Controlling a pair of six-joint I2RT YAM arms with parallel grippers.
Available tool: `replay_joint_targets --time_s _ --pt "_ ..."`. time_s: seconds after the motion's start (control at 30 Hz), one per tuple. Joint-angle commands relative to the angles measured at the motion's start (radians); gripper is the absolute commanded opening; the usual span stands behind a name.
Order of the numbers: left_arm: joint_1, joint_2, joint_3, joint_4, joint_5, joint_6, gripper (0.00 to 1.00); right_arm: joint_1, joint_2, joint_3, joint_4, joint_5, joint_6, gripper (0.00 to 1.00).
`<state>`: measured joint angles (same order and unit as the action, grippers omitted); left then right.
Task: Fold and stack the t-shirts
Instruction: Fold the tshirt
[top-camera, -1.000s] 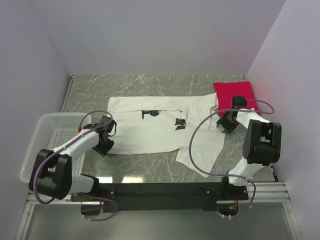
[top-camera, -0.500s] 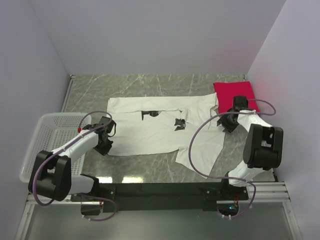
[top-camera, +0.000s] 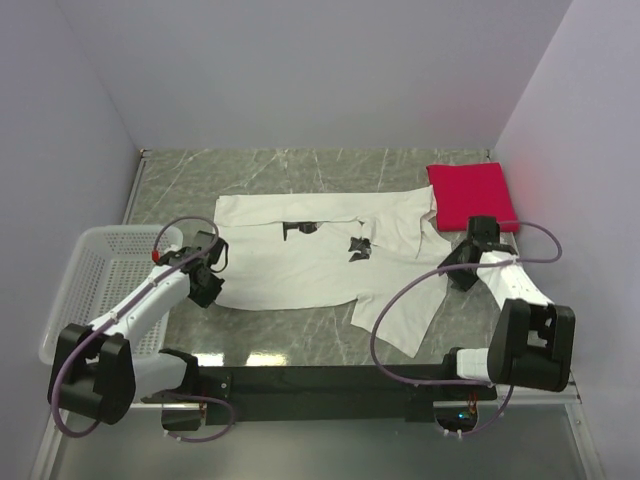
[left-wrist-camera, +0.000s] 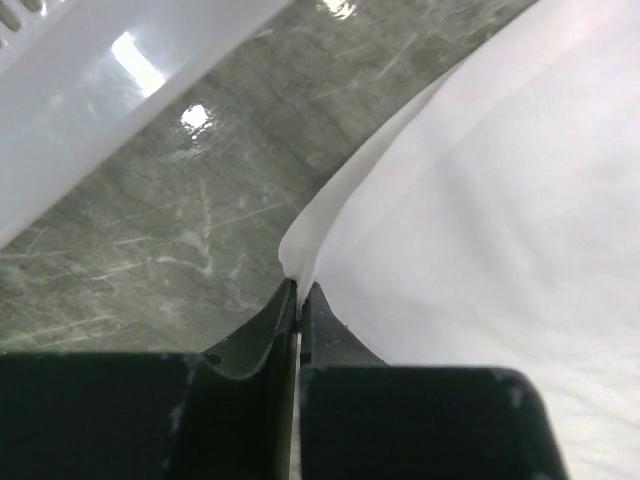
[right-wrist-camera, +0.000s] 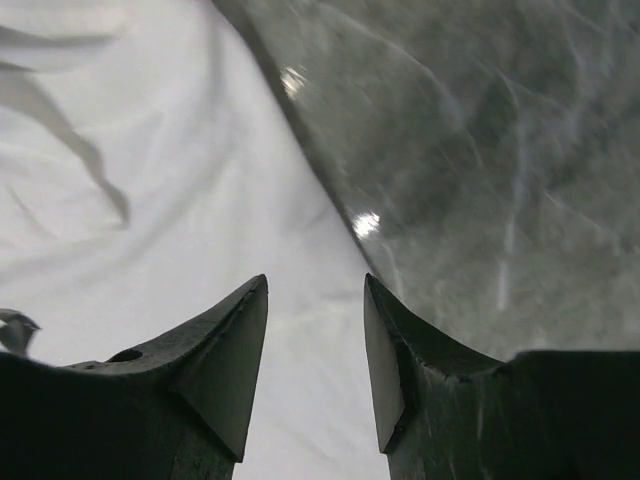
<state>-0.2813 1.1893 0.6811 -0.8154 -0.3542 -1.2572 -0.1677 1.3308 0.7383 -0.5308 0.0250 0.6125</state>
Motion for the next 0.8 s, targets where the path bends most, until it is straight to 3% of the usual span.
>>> replay_joint_targets --time_s 0.0,0.53,0.7,0.73,0.77 --pt "-0.004 -0.04 0.037 0.002 -0.005 0.024 0.07 -0.004 -0.093 -0.049 -0.054 0.07 0.007 0.5" --pt "-0.004 -0.083 -0.006 0.007 -0.023 0.028 0.07 -0.006 -0.002 -0.152 0.044 -0.022 0.029 0.49" --pt "-0.004 -0.079 -0.006 -0.005 -0.034 0.027 0.07 -0.006 0.013 -0.172 0.08 -0.022 0.021 0.38" --pt "-0.004 -0.079 -0.006 -0.007 -0.037 0.025 0.07 -0.007 0.013 -0.175 0.084 -0.02 0.018 0.35" --pt "-0.004 -0.079 -0.005 -0.008 -0.037 0.025 0.07 -0.006 0.011 -0.174 0.084 -0.042 0.02 0.25"
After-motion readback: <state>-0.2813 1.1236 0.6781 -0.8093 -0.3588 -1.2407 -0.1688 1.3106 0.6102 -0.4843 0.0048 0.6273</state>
